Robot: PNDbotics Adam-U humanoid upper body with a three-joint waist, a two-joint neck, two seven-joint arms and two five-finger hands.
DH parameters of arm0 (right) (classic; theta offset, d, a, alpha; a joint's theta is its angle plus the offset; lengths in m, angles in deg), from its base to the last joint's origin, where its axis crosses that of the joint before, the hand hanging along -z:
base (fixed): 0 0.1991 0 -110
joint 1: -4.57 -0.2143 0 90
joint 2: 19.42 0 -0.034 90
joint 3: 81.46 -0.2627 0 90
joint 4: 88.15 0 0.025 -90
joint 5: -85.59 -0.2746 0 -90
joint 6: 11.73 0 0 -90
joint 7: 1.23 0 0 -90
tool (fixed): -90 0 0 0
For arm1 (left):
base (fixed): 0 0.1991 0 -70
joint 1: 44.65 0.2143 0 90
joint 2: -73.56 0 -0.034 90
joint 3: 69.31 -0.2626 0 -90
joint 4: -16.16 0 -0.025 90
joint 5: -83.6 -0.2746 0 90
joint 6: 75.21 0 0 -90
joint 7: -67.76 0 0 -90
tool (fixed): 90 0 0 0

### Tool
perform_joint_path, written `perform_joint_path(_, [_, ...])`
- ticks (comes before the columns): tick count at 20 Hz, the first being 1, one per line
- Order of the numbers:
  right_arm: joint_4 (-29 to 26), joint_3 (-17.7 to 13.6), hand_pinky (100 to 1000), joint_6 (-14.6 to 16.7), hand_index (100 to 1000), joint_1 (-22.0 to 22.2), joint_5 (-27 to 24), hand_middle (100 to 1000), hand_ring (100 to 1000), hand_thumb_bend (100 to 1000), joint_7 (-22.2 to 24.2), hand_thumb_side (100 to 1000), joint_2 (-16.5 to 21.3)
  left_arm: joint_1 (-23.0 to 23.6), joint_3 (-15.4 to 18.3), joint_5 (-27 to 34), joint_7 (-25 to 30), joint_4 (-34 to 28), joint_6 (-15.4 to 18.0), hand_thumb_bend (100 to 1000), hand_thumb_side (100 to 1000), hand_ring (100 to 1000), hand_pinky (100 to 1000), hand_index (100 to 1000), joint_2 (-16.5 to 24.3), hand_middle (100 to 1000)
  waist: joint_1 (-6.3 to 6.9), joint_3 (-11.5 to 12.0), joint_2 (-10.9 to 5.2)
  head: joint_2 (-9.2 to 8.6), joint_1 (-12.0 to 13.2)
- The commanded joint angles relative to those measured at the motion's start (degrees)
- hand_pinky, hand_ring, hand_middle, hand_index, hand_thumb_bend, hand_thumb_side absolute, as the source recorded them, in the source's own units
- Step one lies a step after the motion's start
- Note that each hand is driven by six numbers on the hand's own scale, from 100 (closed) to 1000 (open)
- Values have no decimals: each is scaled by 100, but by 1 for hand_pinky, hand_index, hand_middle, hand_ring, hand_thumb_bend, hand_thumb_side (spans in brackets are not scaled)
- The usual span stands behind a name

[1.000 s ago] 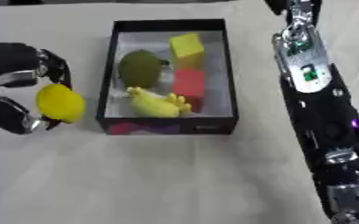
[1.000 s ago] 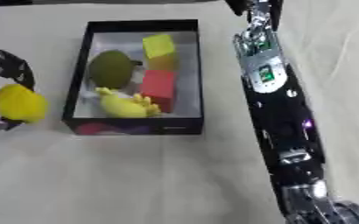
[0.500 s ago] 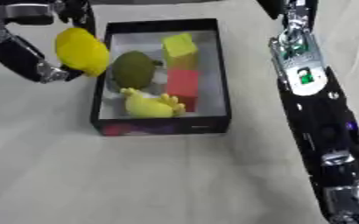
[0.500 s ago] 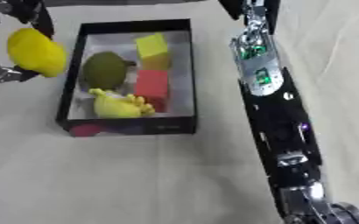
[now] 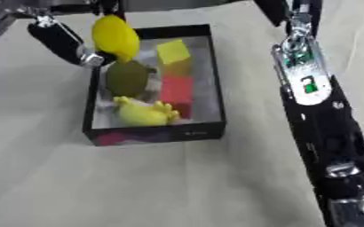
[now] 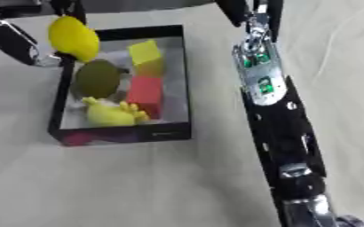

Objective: Pick up objects on the table and place them in the box.

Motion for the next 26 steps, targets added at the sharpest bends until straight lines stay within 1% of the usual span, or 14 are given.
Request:
perform_joint_path(1, [-162, 39, 804, 17, 828, -150, 53, 725, 738, 255, 37, 374, -38, -185, 30, -99, -75, 239, 119, 279, 254, 705, 702, 709, -128, 687, 80, -29, -93, -98, 17])
perform_joint_path(4, [-180, 45, 805, 19, 828, -145, 56, 725, 738, 255, 48, 376, -70, -216, -43, -162, -75, 438, 196, 299, 283, 708, 704, 718, -301, 690, 95, -73, -73, -95, 7])
perform_joint_path(7, [-187, 59, 805, 24, 828, -157, 60, 725, 738, 255, 61, 375, -102, -253, -80, -193, -50, 652, 259, 344, 311, 713, 705, 734, -478, 698, 102, -117, -56, -89, 12])
perform_joint_path(9, [-194, 70, 805, 30, 828, -172, 71, 725, 738, 254, 71, 375, -130, -278, -70, -193, -33, 791, 302, 393, 337, 719, 709, 744, -582, 706, 105, -152, -45, -88, 19])
perform_joint_path(12, [-209, 80, 805, 37, 828, -180, 88, 725, 739, 254, 83, 374, -163, -303, -33, -212, -9, 1013, 383, 416, 353, 726, 713, 751, -707, 715, 113, -193, -33, -88, 33])
perform_joint_path(15, [-221, 86, 806, 39, 829, -177, 96, 726, 739, 254, 90, 375, -178, -295, -36, -235, 48, 1179, 491, 462, 385, 741, 727, 770, -784, 732, 124, -221, -25, -92, 42])
perform_joint_path(16, [-225, 85, 806, 38, 828, -174, 99, 726, 739, 254, 90, 375, -178, -284, -51, -224, 96, 1217, 531, 498, 399, 752, 737, 786, -799, 747, 129, -225, -24, -91, 41])
perform_joint_path(19, [-227, 82, 806, 35, 829, -165, 92, 726, 739, 253, 90, 377, -173, -262, -69, -217, 281, 1288, 645, 622, 429, 797, 768, 884, -806, 810, 136, -221, -21, -84, 29])
perform_joint_path(20, [-224, 81, 806, 34, 829, -163, 89, 726, 739, 253, 90, 377, -170, -257, -58, -224, 331, 1301, 668, 647, 436, 804, 775, 899, -804, 819, 136, -215, -21, -81, 26])
perform_joint_path(22, [-217, 80, 806, 32, 829, -159, 85, 726, 739, 252, 90, 378, -168, -252, -26, -243, 393, 1314, 687, 726, 473, 837, 809, 948, -798, 855, 134, -203, -24, -79, 17])
perform_joint_path(24, [-208, 81, 807, 32, 829, -156, 84, 727, 739, 252, 92, 378, -171, -246, 19, -265, 394, 1323, 669, 771, 515, 850, 823, 962, -793, 867, 129, -192, -30, -75, 14])
perform_joint_path(26, [-201, 82, 807, 32, 829, -154, 85, 727, 739, 252, 94, 378, -174, -233, 46, -294, 355, 1336, 640, 771, 537, 857, 829, 965, -786, 875, 122, -183, -36, -71, 14])
